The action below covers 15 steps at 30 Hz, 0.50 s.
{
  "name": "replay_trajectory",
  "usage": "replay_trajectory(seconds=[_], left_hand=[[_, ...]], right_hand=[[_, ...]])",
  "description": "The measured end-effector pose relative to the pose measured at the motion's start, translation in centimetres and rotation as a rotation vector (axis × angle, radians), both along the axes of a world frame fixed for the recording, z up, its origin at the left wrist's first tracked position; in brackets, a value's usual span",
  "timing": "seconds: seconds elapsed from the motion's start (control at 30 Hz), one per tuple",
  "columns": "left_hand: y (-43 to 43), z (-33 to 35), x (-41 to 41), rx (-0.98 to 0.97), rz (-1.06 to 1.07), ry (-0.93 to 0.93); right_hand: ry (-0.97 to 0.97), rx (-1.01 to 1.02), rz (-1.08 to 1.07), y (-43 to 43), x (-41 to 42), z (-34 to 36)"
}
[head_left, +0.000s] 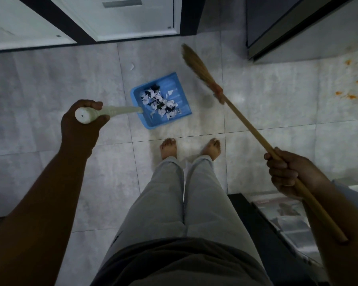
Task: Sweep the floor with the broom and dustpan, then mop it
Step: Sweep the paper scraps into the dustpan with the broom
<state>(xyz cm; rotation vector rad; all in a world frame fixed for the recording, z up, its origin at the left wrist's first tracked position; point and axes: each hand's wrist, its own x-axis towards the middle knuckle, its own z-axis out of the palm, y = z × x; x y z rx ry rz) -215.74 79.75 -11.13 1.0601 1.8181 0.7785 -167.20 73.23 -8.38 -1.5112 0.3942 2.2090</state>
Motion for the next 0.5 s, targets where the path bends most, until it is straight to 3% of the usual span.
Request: replay_trajectory(seconds=[0.3,0.5], left_hand=[[-2.8,0.8,-1.8,-0.038,0.098,0.022],[-4.3,0.4,-1.7,-0.034,0.179,0.007]], right_hand=[[-0.299,-0.102,0.142,2.9,-5.2,-2.5],[-0.08,-0.124,0.215,1.2,-4.8,0.3]])
